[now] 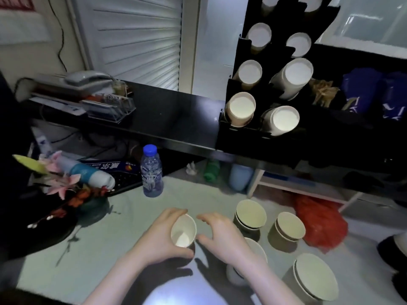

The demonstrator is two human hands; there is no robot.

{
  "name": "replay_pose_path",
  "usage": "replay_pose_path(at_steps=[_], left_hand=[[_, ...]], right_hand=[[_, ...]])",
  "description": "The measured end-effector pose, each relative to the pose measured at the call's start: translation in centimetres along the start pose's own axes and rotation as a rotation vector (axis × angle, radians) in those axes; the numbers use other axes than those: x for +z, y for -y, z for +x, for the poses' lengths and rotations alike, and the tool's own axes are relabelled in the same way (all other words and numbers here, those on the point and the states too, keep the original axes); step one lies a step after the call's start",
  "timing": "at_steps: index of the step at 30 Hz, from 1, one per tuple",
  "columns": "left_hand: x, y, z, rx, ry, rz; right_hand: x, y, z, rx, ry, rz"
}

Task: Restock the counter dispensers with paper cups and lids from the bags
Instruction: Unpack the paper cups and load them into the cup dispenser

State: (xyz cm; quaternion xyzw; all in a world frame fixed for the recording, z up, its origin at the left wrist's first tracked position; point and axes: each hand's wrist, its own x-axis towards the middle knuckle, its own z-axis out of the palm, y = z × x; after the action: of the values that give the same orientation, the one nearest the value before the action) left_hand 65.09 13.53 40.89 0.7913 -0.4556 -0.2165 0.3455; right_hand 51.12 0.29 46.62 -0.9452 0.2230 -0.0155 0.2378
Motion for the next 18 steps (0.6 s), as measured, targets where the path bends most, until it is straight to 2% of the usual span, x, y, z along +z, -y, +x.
replay_pose_path(at_steps=[3,5,7,9,11,13,18], left_hand=[[-0.1,-0.4,-0.8,-0.016,-0.069,0.081],[-0.8,-1.4,-1.4,-0.055,-0.181,0.005],[-2.3,-3.1,-1.8,-0.106,-0.313,-0.206],[-3.9,-5.2,-2.0,-0.121,-0.379,-0.526],[-5.4,-7.2,-1.6,-0.092,-0.347,-0.744],[-6.6,-9.2,-0.5,-0.054,-0.293,-0.861],[-9.6,-15.0,4.5,0.106,-0.083,-1.028]], right_hand=[[0.5,-0.6,-0.7,-0.014,0.004,0.024],[0.4,-1.0,-1.2,-0.053,-0.01,0.054],[-0.1,-1.2,-1.9,-0.105,-0.047,0.13],[-1.3,-1.2,-2.6,-0.16,-0.119,0.222],[-3.2,-0.9,-2.9,-0.197,-0.249,0.291],[-5.9,-0.4,-3.1,-0.227,-0.398,0.343],[-14.0,1.4,-3.3,-0.279,-0.636,0.505]])
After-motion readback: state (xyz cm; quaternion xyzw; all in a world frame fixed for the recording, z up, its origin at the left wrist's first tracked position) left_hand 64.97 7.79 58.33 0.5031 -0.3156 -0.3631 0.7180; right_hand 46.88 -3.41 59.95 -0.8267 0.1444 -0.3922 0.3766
